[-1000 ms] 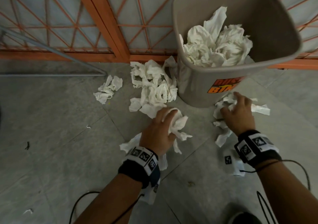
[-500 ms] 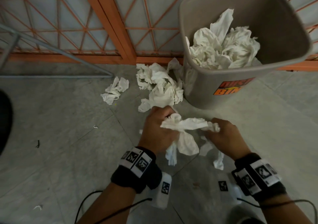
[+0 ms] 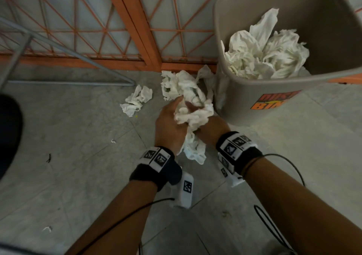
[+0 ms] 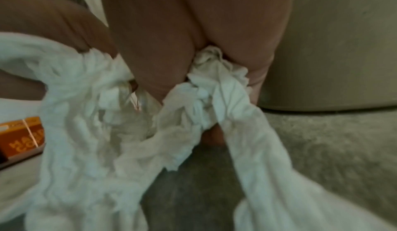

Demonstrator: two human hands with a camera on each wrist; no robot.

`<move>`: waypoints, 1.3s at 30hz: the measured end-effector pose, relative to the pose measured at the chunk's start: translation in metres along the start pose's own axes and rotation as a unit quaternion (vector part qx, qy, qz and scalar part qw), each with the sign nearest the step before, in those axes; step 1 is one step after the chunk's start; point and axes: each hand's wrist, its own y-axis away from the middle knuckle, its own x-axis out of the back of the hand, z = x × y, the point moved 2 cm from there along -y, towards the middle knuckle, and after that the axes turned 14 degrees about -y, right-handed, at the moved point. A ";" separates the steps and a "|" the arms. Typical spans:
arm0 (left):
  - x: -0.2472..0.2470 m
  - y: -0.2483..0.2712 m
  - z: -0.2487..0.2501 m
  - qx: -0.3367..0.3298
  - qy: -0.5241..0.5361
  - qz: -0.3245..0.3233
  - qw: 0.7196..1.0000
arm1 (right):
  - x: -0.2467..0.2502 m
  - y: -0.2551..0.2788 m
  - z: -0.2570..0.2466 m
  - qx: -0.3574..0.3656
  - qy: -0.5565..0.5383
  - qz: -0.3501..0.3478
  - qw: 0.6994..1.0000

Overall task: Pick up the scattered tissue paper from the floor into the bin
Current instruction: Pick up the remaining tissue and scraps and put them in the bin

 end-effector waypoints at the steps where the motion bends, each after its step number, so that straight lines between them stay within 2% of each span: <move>1: -0.004 -0.006 -0.008 0.016 -0.040 -0.004 0.999 | 0.001 -0.001 -0.002 -0.009 -0.013 0.003 1.000; 3: -0.011 -0.013 -0.021 0.040 -0.125 -0.026 0.991 | 0.004 0.002 -0.003 -0.042 -0.048 0.014 0.998; 5: -0.016 -0.013 -0.028 0.050 -0.181 -0.058 0.980 | 0.007 0.008 -0.006 -0.041 -0.065 0.025 0.997; 9: -0.017 -0.009 -0.029 0.017 -0.207 -0.052 0.977 | 0.007 0.025 -0.002 -0.056 -0.149 0.077 0.984; 13: 0.004 -0.013 -0.024 0.007 -0.162 0.044 0.986 | 0.010 0.047 -0.002 -0.035 -0.192 0.147 0.970; 16: 0.024 -0.037 -0.029 0.051 -0.168 0.109 0.978 | 0.014 0.061 -0.004 -0.004 -0.246 0.185 0.951; 19: 0.033 -0.066 -0.041 0.106 -0.213 0.108 0.965 | 0.010 0.065 -0.004 -0.014 -0.231 0.138 0.963; 24: 0.031 -0.090 -0.065 0.181 -0.306 -0.035 0.934 | 0.000 0.062 0.009 -0.053 -0.154 0.053 0.985; 27: 0.029 -0.093 -0.068 0.165 -0.362 -0.048 0.916 | -0.005 0.059 0.013 -0.067 -0.135 0.046 0.987; 29: 0.028 -0.090 -0.067 0.134 -0.368 -0.025 0.920 | -0.005 0.059 0.013 -0.078 -0.150 0.065 0.984; 32: 0.032 -0.078 -0.061 0.108 -0.298 0.031 0.948 | 0.000 0.062 0.012 -0.095 -0.189 0.108 0.971; 35: 0.047 -0.061 -0.044 0.119 -0.135 0.092 0.979 | 0.005 0.069 0.012 -0.057 -0.184 0.158 0.968; 39: 0.073 -0.044 -0.016 0.114 0.046 0.127 0.984 | 0.013 0.082 0.006 0.006 -0.215 0.219 0.952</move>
